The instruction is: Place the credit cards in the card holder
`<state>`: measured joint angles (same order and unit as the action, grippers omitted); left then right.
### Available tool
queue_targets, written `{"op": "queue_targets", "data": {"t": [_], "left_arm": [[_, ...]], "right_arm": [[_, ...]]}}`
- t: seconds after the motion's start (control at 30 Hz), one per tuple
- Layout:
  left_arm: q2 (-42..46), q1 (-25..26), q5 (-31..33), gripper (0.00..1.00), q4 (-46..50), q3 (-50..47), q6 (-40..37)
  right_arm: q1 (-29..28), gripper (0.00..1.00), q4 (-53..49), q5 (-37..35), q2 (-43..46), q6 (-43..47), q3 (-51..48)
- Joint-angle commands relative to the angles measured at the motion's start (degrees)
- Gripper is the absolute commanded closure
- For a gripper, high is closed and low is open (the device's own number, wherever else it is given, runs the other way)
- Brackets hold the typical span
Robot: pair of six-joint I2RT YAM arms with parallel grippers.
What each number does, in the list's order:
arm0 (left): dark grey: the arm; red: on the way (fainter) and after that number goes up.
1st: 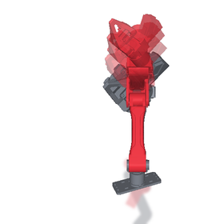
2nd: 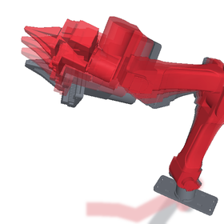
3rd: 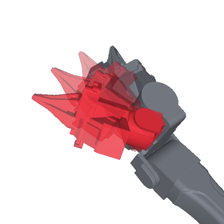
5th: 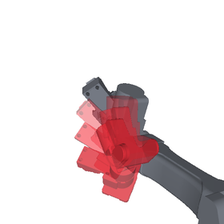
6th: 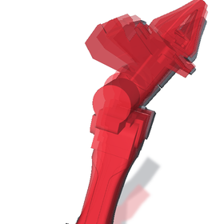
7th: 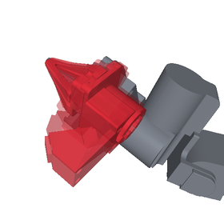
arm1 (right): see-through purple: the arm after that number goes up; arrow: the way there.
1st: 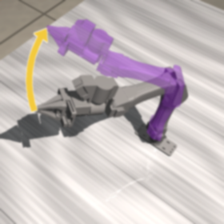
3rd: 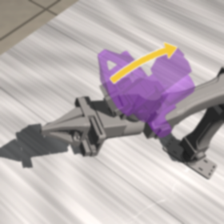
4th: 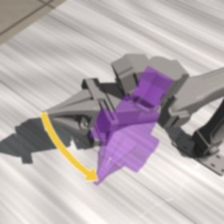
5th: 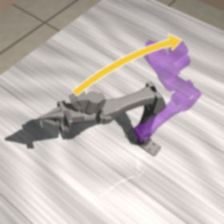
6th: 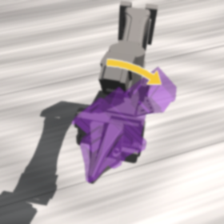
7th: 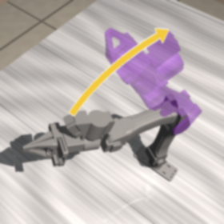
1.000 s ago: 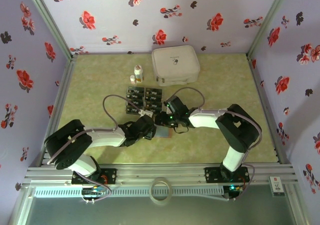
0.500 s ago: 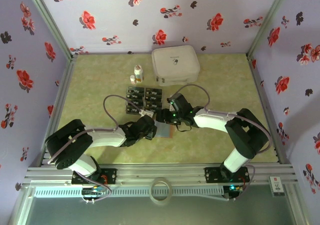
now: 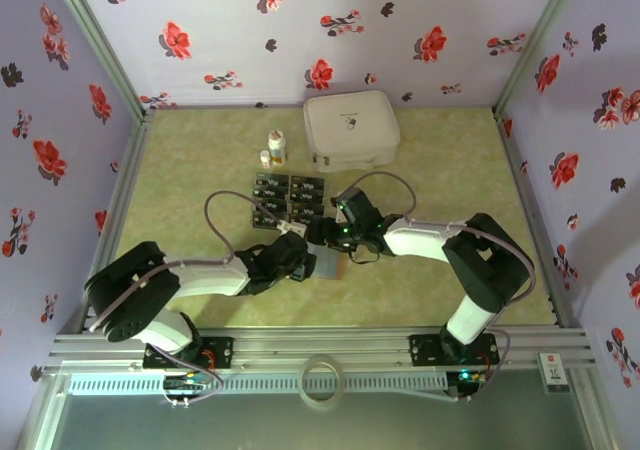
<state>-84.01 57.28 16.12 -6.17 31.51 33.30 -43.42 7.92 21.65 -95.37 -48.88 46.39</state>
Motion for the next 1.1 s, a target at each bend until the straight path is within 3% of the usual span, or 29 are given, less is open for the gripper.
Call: {"op": "queue_targets", "data": {"t": [0.0, 0.13, 0.3, 0.77, 0.97, 1.07], "left_arm": [[7.55, 0.47, 2.18, 0.29, 2.78, -2.8, 1.15], [17.94, 0.21, 5.45, 0.19, 3.12, -5.44, 1.87], [24.08, -0.83, 7.15, 0.17, 7.48, -5.25, 1.74], [26.23, -2.21, 7.72, 0.13, 10.27, -4.88, 2.62], [25.57, -7.03, 7.09, 0.05, 14.62, -0.72, 3.48], [26.76, -13.2, 3.4, 0.0, 16.53, 1.14, 3.89]], "right_arm": [[-0.87, 0.46, 3.44, 1.93, 0.09, -3.46, -0.09], [-2.11, 0.47, 4.93, 2.13, -0.23, -5.52, 0.85], [-4.3, 0.46, 5.7, 1.88, -2.5, -6.73, 3.54], [-6.88, 0.47, 7.57, 0.97, -11.07, -7.92, 7.48], [-6.7, 0.47, 2.01, 1.86, -9.31, -4.24, 12.1], [-5.84, 0.47, -2.48, 1.65, -6.93, -1.16, 15.14]]}}
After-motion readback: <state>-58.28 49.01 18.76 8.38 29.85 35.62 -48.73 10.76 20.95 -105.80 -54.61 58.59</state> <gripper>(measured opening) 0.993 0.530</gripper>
